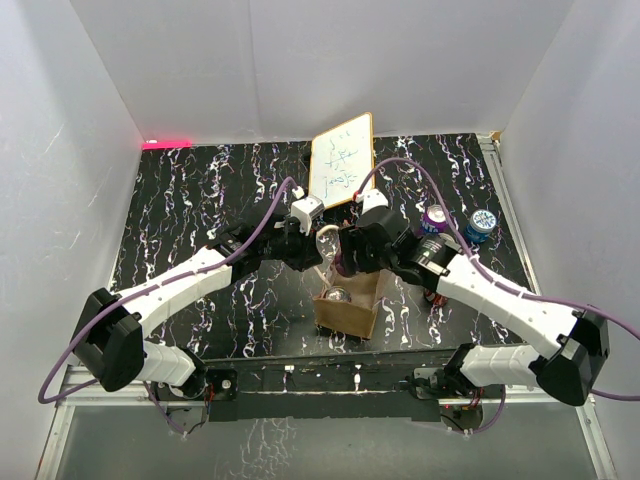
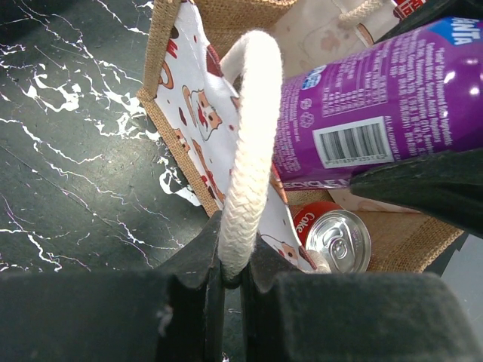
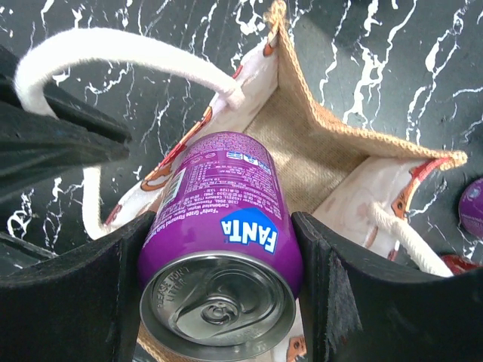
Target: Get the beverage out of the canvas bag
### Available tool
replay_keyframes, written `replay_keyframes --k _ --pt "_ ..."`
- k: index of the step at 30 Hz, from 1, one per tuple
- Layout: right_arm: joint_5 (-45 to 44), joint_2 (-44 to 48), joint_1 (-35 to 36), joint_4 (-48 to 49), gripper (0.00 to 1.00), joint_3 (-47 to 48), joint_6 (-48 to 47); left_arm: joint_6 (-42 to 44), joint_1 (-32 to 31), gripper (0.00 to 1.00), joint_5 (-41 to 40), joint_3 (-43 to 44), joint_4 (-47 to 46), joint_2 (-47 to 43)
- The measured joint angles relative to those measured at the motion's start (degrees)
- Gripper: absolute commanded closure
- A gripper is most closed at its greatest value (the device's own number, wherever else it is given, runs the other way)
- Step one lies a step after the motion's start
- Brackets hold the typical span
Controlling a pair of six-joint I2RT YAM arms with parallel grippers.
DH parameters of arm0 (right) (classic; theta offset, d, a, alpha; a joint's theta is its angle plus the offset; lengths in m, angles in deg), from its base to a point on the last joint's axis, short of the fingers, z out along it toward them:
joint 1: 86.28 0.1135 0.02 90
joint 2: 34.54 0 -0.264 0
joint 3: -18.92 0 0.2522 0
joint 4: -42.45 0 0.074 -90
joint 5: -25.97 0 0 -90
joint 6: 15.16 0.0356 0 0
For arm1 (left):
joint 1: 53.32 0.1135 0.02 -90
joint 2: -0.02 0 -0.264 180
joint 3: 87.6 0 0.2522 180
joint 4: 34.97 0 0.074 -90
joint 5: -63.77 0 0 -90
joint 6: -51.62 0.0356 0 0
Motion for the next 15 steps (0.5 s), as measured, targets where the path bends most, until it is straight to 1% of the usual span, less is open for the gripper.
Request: replay_keyframes --k 7,12,15 --pt "-0.35 -2.89 -0.02 2.45 0.92 1.7 0.48 0.0 0.0 1.0 -0.02 0.0 0.0 0.0" --pt "-2.03 -2.43 -0.02 1.73 0.92 4.61 0.28 0.0 0.0 1.0 -0.02 0.0 0.0 0.0" --pt "-3.63 -0.63 0.0 0.94 0.92 7.54 -0.04 0.0 0.0 1.0 0.0 0.0 0.0 0.0"
